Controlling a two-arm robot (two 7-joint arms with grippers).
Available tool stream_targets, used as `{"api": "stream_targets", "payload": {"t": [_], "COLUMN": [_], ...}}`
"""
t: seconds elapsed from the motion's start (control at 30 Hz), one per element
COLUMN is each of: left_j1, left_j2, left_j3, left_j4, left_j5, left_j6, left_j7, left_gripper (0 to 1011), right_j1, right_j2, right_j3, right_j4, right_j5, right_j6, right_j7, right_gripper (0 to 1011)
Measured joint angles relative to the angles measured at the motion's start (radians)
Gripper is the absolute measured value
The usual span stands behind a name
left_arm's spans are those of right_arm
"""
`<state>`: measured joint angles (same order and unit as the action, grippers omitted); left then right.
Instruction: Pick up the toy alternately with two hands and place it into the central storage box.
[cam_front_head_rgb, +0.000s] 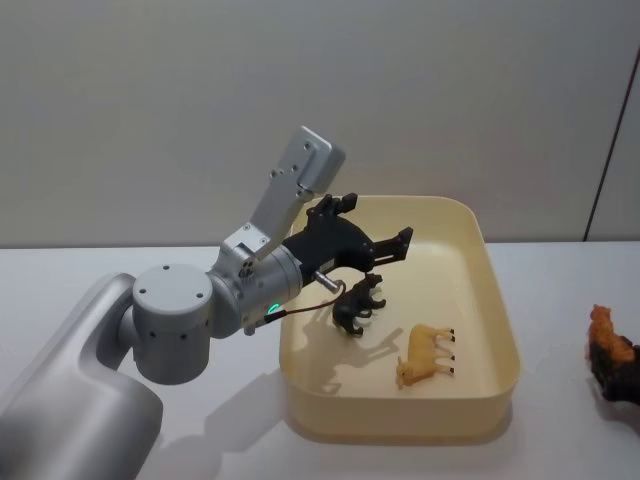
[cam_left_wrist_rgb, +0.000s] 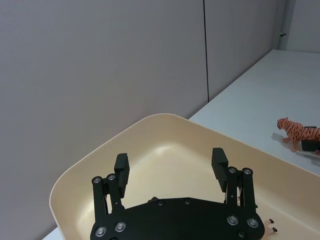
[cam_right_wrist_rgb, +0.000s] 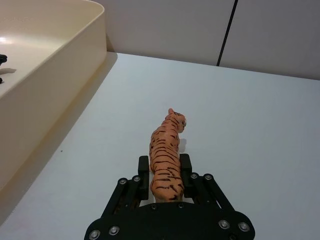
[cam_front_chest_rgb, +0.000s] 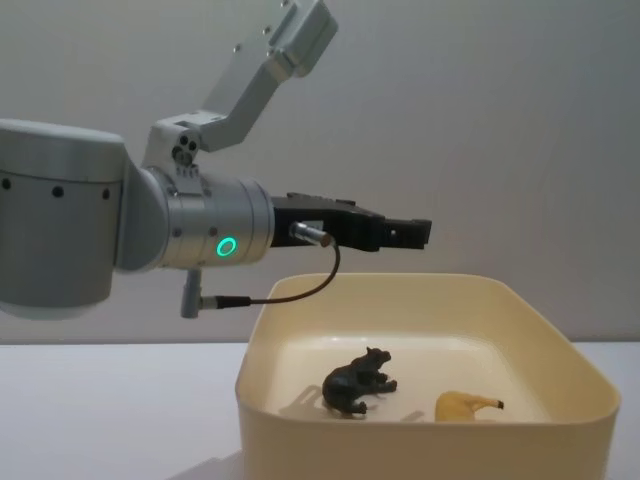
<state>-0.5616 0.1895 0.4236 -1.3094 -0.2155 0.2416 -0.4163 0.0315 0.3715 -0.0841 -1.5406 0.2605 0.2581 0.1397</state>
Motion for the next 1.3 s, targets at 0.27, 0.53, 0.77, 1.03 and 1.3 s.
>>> {"api": "stream_targets", "payload": {"t": [0.27,0.53,0.77,1.03,1.3], "left_j1": [0.0,0.0,0.0,0.0,0.0], "left_j2": [0.0,0.0,0.0,0.0,0.0], "left_j3": [0.0,0.0,0.0,0.0,0.0], "left_j4": [0.0,0.0,0.0,0.0,0.0], "left_j5": [0.0,0.0,0.0,0.0,0.0], "left_j6": [0.0,0.0,0.0,0.0,0.0], "left_j7": [0.0,0.0,0.0,0.0,0.0], "left_gripper": [1001,1001,1001,1001,1001], "right_j1": [-0.001,0.008,0.037,0.088,0.162], "right_j2": [-0.001,-0.007,-0.015,-0.029,-0.058], "right_j3": [0.0,-0.001,-0.006,-0.019,-0.047], "right_j4": [-0.002,-0.021,-0.044,-0.054,-0.035], "right_j5": [0.0,-0.002,0.001,0.008,0.002], "right_j6": [-0.014,-0.063,-0.087,-0.086,-0.064], "right_j7": [0.0,0.006,0.043,0.113,0.209], "right_gripper": [306,306,306,306,306]}}
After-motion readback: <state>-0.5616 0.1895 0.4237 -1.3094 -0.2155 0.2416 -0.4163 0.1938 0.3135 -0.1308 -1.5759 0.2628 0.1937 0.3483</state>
